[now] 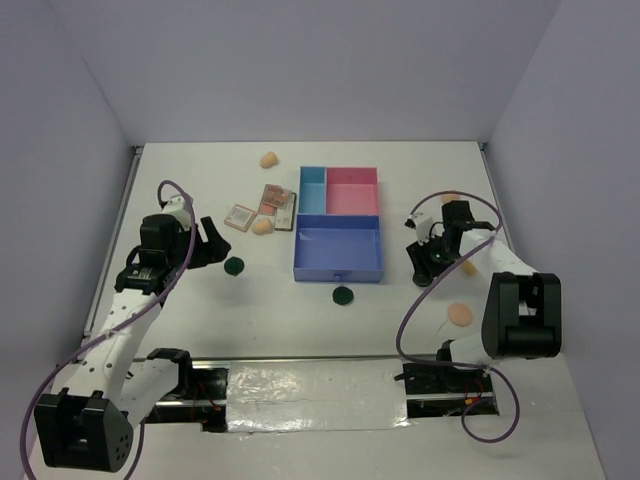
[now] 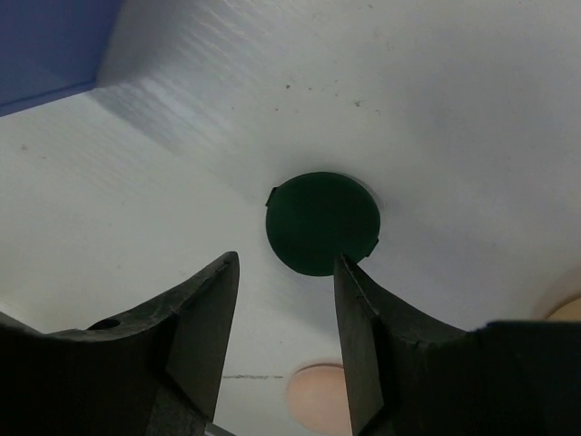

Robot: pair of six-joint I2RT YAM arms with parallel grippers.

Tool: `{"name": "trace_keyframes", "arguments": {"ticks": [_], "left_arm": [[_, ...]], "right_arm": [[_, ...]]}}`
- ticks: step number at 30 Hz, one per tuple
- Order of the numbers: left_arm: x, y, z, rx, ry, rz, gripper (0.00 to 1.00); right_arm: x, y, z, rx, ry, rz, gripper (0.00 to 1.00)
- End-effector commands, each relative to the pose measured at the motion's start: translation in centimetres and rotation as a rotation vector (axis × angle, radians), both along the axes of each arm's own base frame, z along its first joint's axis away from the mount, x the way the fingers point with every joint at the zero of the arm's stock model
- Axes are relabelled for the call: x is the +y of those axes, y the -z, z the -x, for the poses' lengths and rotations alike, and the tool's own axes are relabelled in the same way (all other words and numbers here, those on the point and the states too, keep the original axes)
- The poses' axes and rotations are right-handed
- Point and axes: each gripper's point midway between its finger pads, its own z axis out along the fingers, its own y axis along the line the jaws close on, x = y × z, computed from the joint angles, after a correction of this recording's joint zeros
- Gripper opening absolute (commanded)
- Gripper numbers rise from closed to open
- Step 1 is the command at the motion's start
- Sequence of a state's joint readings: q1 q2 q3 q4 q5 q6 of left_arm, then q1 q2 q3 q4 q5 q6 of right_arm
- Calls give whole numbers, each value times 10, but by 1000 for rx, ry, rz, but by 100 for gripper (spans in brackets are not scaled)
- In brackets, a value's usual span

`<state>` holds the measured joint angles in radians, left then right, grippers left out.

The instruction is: Organize the makeup

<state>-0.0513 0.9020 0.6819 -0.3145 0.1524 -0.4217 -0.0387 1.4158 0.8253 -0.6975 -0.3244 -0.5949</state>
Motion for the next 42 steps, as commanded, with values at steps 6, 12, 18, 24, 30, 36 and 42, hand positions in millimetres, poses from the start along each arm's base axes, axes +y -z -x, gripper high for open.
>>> {"name": "trace_keyframes", "arguments": {"ticks": [6, 12, 18, 24, 30, 36, 42], "left_arm": [[1, -9, -6, -39, -2, -8, 81], [1, -11, -4, -46, -5, -7, 81], [3, -14, -1, -59, -10, -9, 82], [4, -17, 0, -71, -17, -9, 82], [3, -16, 1, -66, -12, -6, 81], [3, -18, 3, -70, -20, -1, 81], [4, -18, 6, -68, -25, 3, 81]], "right_arm": [[-11, 11, -21, -27, 55, 37, 51], [-16, 26, -26, -11, 85, 61, 53], [-21, 40, -20, 9, 89, 90, 49], [-21, 54, -7, 55, 78, 95, 26], [-21, 50, -8, 36, 73, 92, 2], [-10, 16, -16, -66, 51, 24, 0], [1, -39, -34, -203, 38, -49, 0]]}}
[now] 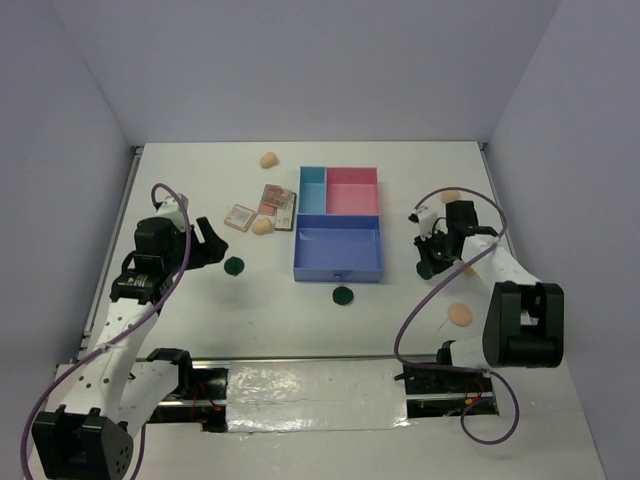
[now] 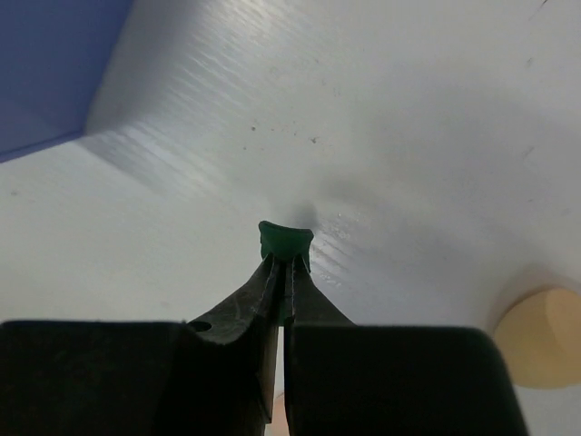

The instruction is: Organize the makeup

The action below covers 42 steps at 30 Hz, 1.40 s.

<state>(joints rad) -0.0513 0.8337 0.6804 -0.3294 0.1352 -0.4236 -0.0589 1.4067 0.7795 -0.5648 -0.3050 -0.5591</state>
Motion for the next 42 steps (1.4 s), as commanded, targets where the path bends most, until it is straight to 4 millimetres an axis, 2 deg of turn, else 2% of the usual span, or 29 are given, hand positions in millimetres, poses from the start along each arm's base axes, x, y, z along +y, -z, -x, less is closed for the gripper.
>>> {"name": "trace_keyframes", "arguments": {"ticks": [1, 5, 8, 11, 13, 15, 16, 22, 25, 26, 30, 33, 36, 39, 42], "left_arm": [[1, -3, 2, -12, -9, 6, 81], [0, -5, 4, -18, -8, 6, 81], [0, -4, 5, -17, -5, 10, 81], [-2, -3, 4, -15, 4, 16, 81], [-6, -1, 4, -11, 21, 29, 81], [-11, -1, 4, -10, 46, 44, 81], [-12, 1, 3, 0, 51, 50, 80], [-22, 13, 4, 40, 75, 104, 77], [-23, 20, 4, 65, 70, 109, 74], [-22, 21, 4, 71, 67, 105, 74], [-18, 28, 2, 101, 41, 90, 71], [-12, 34, 1, 132, 5, 71, 64], [-6, 46, 0, 183, -33, 53, 51], [-2, 51, -2, 207, -58, 41, 43], [3, 60, -5, 248, -87, 17, 37]], "right_arm": [[11, -51, -18, -134, -28, -66, 0], [21, -82, -26, -197, -43, -121, 0], [30, -98, -28, -215, -61, -167, 0], [48, -117, -30, -241, -116, -229, 0], [75, -127, -26, -249, -193, -287, 0], [93, -137, -27, -268, -237, -318, 0], [110, -140, -24, -271, -283, -332, 0], [159, -138, -32, -245, -317, -394, 7], [166, -130, -42, -232, -316, -372, 16], [169, -121, -45, -213, -315, -364, 18], [180, -105, -51, -174, -327, -339, 41], [185, -97, -54, -154, -326, -332, 46], [187, -100, -56, -163, -323, -339, 48], [184, -107, -55, -188, -333, -332, 48], [184, -124, -49, -237, -371, -345, 47]]}}
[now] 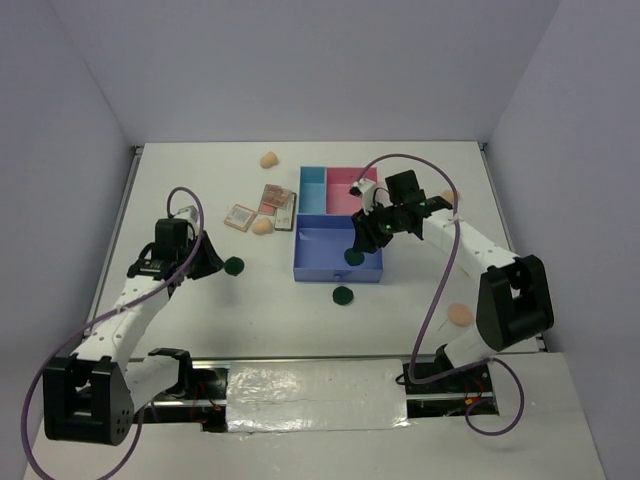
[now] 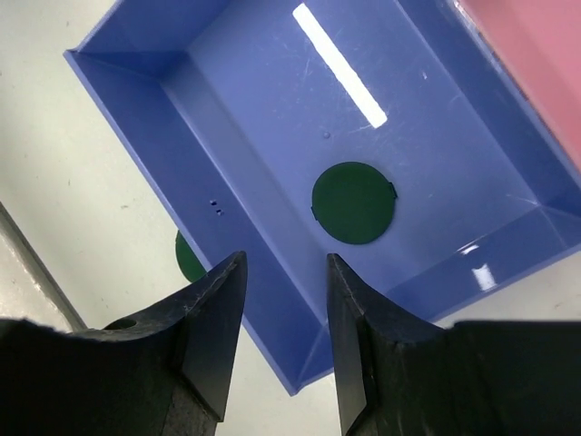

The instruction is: Organize the makeup

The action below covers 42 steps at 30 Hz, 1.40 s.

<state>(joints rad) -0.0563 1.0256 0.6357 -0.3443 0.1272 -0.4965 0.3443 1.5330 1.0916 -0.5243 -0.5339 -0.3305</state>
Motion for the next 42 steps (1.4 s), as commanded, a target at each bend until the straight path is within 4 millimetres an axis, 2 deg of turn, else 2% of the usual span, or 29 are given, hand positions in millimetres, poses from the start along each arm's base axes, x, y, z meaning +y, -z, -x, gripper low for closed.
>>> {"name": "trace_keyframes", "arguments": {"ticks": [1, 4, 5, 8, 9, 12, 16, 23, 33, 38, 42], "left_arm": [[7, -9, -13, -6, -47, -34, 36], [12, -3, -18, 35, -82, -63, 33], [11, -1, -19, 47, -95, -61, 32], [7, 5, -30, 82, -103, -90, 36], [9, 15, -31, 116, -111, -121, 42], [4, 25, -37, 149, -96, -162, 51], [1, 33, -42, 173, -64, -226, 54], [1, 46, -51, 212, -10, -287, 56], [-7, 69, -54, 287, 60, -330, 54], [-14, 79, -50, 311, 89, -335, 45], [-11, 87, -46, 330, 83, -350, 38]], "right_arm": [[7, -57, -6, -166, -41, -75, 47], [10, -77, 6, -204, -93, -128, 44], [10, -81, 7, -208, -99, -139, 39], [7, -90, 10, -230, -95, -156, 31], [5, -91, 10, -230, -86, -157, 31], [-1, -89, 9, -226, -59, -166, 36], [-11, -91, 3, -231, -21, -180, 41], [-24, -94, -5, -228, 22, -204, 42], [-34, -92, -7, -226, 58, -217, 43], [-37, -90, -8, -221, 65, -216, 43], [-37, -90, -9, -219, 65, -218, 43]]}}
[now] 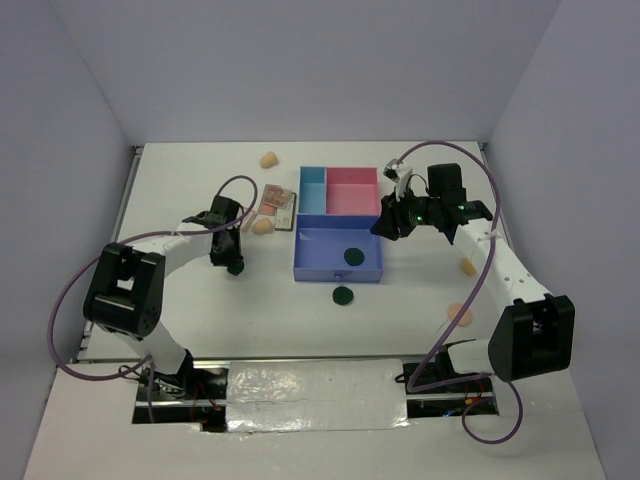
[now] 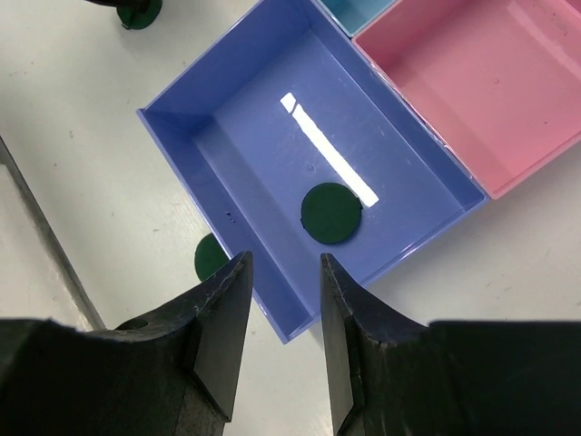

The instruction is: Organize the makeup

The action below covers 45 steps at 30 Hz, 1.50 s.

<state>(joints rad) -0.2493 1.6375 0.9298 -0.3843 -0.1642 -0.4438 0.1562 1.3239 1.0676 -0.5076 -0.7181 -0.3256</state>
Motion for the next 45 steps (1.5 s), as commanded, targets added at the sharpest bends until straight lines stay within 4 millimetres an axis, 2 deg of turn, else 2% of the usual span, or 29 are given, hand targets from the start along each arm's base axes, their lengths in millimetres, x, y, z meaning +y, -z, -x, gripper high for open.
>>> {"name": "trace_keyframes", "arguments": {"ticks": [1, 3, 4, 7, 9, 11, 12, 14, 15, 17, 18, 22, 25, 29, 30, 31, 33, 34, 35, 37, 38, 40, 42, 43, 45], "left_arm": [[1, 7, 2, 24, 13, -26, 35], [1, 9, 4, 30, 14, -27, 28], [1, 8, 2, 24, 15, -24, 20], [-1, -3, -1, -8, 12, -20, 5], [-6, -23, -5, -64, 16, -1, 0], [-16, -38, -8, -109, 42, 46, 0], [-24, -55, -10, -165, 65, 94, 0], [-48, -72, -11, -238, 124, 223, 0], [-57, -90, -11, -294, 150, 278, 0], [-79, -101, -3, -322, 203, 382, 0], [-87, -114, -5, -372, 226, 417, 0], [-126, -143, 3, -442, 326, 531, 0], [-155, -160, 6, -479, 394, 595, 0], [-187, -181, -2, -523, 458, 634, 0], [-193, -175, -6, -504, 462, 631, 0], [-202, -183, -8, -515, 483, 636, 0], [-213, -172, -13, -485, 494, 628, 0], [-223, -178, -15, -496, 514, 632, 0], [-229, -169, -19, -473, 515, 624, 0], [-242, -174, -22, -481, 535, 630, 1], [-247, -164, -25, -459, 537, 621, 1], [-256, -169, -30, -470, 546, 620, 2], [-261, -153, -37, -435, 534, 583, 2], [-263, -159, -40, -454, 531, 580, 2], [-265, -147, -43, -420, 524, 549, 2]], "right_arm": [[1, -16, -4, -65, -2, -28, 43], [0, -16, -4, -63, 0, -27, 43], [0, -16, -4, -63, 1, -27, 43], [-1, -18, -4, -68, 4, -28, 43], [-3, -18, -4, -67, 11, -28, 43], [-5, -18, -5, -70, 15, -31, 43], [-5, -18, -5, -66, 17, -33, 43], [-6, -19, -5, -70, 16, -35, 43], [-6, -18, -5, -66, 17, -37, 43], [-6, -18, -5, -63, 15, -40, 43], [-6, -17, -5, -60, 13, -45, 43], [-4, -17, -5, -47, 1, -55, 43], [3, -19, 3, -35, -52, -81, 45], [10, -21, 18, -36, -131, -118, 48], [11, -21, 20, -47, -148, -117, 49], [12, -22, 24, -44, -161, -123, 52], [12, -23, 28, -64, -188, -120, 56], [13, -23, 30, -64, -194, -120, 57], [12, -24, 31, -71, -195, -120, 57], [12, -24, 32, -77, -195, -116, 57], [12, -23, 33, -79, -192, -113, 57], [11, -23, 33, -83, -190, -109, 57], [9, -22, 33, -91, -181, -99, 57], [9, -22, 32, -93, -180, -98, 57], [7, -18, 31, -91, -167, -88, 57]]}}
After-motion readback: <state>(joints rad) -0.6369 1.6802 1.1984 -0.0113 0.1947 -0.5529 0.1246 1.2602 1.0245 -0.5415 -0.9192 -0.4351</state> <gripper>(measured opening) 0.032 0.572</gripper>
